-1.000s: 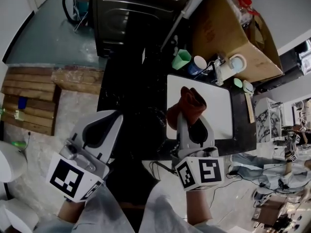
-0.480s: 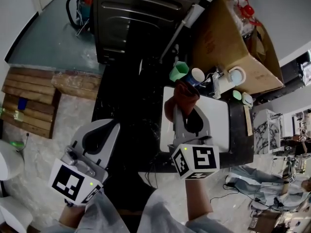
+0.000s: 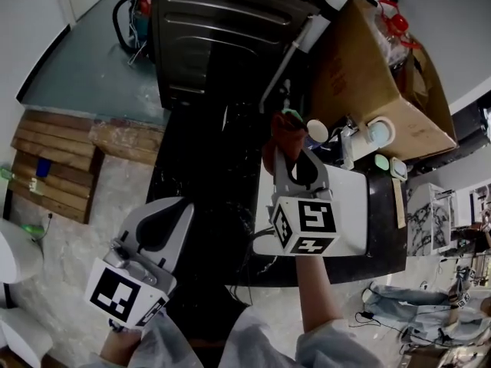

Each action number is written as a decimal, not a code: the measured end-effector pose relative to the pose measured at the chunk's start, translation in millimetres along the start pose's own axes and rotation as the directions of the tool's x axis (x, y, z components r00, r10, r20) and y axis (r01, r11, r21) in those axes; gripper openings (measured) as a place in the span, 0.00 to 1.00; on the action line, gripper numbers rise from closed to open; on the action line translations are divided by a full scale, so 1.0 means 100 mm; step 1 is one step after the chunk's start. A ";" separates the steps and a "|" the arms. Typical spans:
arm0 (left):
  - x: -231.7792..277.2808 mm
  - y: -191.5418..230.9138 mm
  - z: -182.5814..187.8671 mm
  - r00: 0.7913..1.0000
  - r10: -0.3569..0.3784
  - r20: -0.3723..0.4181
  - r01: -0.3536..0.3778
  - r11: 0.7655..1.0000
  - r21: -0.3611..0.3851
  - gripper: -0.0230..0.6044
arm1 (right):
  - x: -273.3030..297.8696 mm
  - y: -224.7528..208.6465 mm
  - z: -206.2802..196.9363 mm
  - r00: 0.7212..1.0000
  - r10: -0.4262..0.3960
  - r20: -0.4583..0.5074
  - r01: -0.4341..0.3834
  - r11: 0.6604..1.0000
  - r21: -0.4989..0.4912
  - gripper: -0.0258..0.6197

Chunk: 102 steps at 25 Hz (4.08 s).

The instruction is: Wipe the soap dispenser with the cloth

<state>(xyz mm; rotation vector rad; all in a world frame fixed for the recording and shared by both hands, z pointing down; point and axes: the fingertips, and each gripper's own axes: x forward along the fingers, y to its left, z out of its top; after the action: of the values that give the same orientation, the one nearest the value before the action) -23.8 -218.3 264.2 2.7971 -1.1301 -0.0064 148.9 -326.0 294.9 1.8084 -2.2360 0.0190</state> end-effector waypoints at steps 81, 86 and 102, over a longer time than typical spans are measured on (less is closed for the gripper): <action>0.18 0.11 -0.17 0.996 0.077 -0.039 -0.079 0.996 -0.031 0.04 | 1.19 0.02 -0.28 0.979 0.110 -0.169 -0.141 0.973 -0.184 0.16; 0.14 0.15 -0.19 0.994 0.098 -0.042 -0.099 0.994 -0.035 0.04 | 1.24 0.18 -0.29 0.975 0.134 -0.174 -0.167 0.967 -0.191 0.16; 0.16 0.17 -0.22 0.994 0.099 -0.049 -0.101 0.994 -0.038 0.04 | 1.22 0.46 -0.55 0.963 0.169 -0.210 -0.223 0.937 -0.269 0.16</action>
<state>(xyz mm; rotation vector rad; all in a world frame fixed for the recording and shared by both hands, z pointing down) -23.3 -238.8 288.6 2.6875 -1.2432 0.0447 92.6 -423.4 380.6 1.3694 -2.1489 -0.0957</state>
